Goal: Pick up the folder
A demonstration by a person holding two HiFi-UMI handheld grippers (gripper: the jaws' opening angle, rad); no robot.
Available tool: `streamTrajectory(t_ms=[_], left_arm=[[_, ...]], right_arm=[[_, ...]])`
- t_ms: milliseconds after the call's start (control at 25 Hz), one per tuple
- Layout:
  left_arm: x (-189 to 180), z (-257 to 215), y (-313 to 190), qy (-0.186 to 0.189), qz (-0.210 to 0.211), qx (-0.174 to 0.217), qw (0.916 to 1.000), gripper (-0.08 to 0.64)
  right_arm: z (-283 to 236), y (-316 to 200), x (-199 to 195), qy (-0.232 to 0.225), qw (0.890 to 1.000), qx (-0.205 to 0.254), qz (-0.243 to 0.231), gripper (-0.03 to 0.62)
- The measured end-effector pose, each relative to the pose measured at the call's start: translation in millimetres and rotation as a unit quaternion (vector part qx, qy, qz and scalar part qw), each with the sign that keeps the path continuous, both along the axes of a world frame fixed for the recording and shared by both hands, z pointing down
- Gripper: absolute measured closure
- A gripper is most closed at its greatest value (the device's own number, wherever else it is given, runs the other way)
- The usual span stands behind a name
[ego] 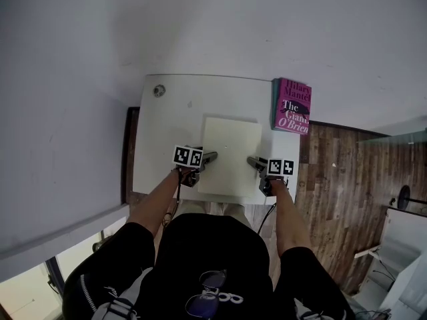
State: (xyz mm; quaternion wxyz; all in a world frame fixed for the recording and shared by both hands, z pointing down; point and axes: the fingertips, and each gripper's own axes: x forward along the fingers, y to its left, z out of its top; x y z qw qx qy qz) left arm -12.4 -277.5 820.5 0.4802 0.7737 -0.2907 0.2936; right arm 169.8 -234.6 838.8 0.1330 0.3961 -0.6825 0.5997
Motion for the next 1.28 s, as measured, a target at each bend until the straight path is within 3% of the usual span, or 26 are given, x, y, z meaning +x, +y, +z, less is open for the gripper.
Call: streamTrajectory(t_ms=[280,560,920,1280], left_arm=[[0,-8,-6,-0.005,0.007,0.003,1.0,0.245],[-2,-35,-31,0.0,0.009,0.042,0.9991,0.245],[4,-94,-70,0.016,0.005,0.114,0.9933,0.245],[7,-174,-104,0.037,0.002,0.21,0.9771,0.245]], right_arm=[[-8,-6,-2,0.003,1.0,0.007,-0.007,0.324],[-37,-35,-2,0.02,0.998,0.062,-0.016,0.324],[-96,-75,4,0.032,0.99,0.139,-0.009,0.324],[-176,-109,9,0.056,0.972,0.229,0.003,0.324]])
